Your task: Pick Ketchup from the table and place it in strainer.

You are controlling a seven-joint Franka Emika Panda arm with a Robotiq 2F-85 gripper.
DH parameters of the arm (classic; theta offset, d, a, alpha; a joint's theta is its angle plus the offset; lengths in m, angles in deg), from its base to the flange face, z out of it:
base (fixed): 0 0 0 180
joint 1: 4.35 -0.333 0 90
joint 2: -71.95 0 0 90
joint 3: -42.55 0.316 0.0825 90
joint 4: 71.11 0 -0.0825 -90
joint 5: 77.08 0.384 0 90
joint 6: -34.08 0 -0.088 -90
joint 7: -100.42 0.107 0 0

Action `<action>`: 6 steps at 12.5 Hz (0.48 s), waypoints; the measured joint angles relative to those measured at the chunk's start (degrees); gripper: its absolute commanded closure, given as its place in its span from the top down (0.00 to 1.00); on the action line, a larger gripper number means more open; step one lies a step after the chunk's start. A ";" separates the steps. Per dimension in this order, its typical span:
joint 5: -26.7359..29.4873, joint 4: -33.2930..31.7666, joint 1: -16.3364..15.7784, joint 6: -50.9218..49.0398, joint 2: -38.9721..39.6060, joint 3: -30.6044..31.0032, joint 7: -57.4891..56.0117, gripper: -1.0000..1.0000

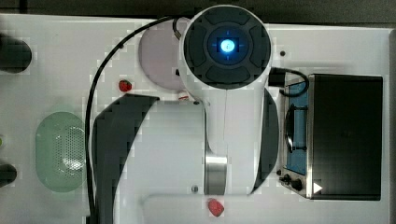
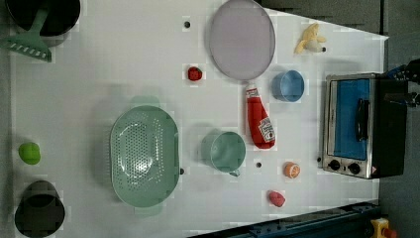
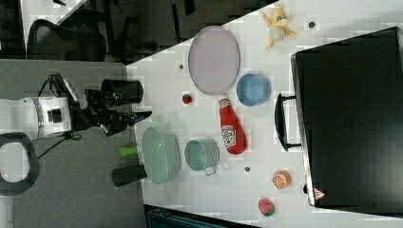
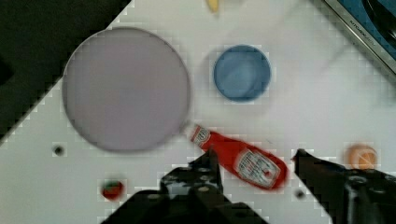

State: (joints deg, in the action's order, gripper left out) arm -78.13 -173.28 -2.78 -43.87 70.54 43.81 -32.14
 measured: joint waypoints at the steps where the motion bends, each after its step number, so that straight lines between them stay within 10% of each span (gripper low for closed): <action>1: 0.53 -3.41 2.27 -5.41 -3.17 1.99 0.00 0.79; 3: 1.10 -8.78 4.06 -11.49 -10.17 2.91 0.00 1.00; 6: 1.71 -8.17 5.14 -10.52 -14.59 3.70 0.00 1.00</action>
State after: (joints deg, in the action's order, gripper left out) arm -76.42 -181.45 2.36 -54.39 55.94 47.51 -32.15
